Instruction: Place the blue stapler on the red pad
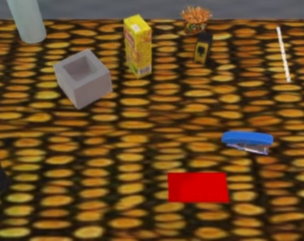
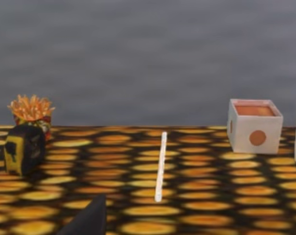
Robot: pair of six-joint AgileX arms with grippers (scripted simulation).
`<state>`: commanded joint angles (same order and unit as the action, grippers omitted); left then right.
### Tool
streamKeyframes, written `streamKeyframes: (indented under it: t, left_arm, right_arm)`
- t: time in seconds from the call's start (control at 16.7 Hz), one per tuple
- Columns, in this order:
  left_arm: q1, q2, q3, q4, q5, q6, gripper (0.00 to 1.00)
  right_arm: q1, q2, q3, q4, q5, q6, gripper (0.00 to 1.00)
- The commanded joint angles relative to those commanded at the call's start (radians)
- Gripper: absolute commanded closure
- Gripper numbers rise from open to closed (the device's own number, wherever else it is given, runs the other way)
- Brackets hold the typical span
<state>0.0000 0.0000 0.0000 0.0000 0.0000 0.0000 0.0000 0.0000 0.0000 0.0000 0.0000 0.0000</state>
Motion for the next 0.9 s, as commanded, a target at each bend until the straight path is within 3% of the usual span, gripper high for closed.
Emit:
streamKeyframes:
  t: [0.42,0.9]
  left_arm:
    - [0.0,0.0,0.0,0.0,0.0,0.0,0.0]
    - [0.0,0.0,0.0,0.0,0.0,0.0,0.0]
  right_arm:
    - [0.04,0.157,0.155,-0.114,-0.002,-0.088,0.0]
    - [0.177,0.903,0.76,-0.557,0.005,-0.419,0.0]
